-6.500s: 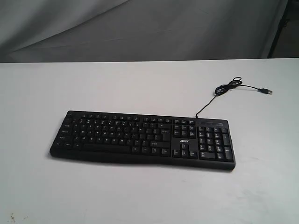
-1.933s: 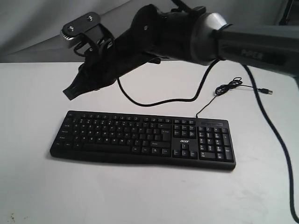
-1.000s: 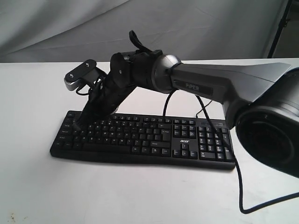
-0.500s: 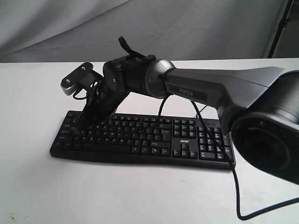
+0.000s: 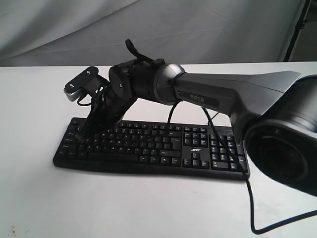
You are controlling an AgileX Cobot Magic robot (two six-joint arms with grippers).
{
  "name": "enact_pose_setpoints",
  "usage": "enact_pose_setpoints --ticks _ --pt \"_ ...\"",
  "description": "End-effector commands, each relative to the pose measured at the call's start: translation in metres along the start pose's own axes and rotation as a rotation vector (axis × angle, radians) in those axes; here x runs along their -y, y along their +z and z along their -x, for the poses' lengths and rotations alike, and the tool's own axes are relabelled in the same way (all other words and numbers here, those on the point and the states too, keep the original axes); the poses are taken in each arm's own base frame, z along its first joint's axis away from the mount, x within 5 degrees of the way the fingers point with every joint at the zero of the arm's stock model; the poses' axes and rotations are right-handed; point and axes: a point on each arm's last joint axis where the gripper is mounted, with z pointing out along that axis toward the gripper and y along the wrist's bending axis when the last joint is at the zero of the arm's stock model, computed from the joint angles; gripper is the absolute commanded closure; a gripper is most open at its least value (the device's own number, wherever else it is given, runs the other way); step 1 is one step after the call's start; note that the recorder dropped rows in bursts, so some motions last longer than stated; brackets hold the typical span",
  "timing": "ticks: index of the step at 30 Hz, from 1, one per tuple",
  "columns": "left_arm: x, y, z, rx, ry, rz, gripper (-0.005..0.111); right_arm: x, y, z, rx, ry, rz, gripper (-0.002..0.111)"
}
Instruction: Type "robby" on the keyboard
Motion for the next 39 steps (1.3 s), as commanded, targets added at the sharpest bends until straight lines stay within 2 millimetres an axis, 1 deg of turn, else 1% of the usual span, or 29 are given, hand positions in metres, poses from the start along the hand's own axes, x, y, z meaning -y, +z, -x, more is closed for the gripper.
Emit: enact_pose_setpoints --ticks 1,18,39 --pt "0.0003 0.0001 -0.0008 0.005 0.003 -0.005 0.107 0.0006 0.0048 -0.0012 0.002 -0.002 -0.006 0.108" --pt "0.0003 0.0001 -0.0008 0.005 0.003 -0.005 0.107 0.0 0.0062 -0.0036 -0.021 0.001 0.001 0.108" --pt "0.0003 0.0001 -0.0008 0.005 0.003 -0.005 0.107 0.0005 0.0072 -0.0025 -0.005 -0.001 -0.004 0.108"
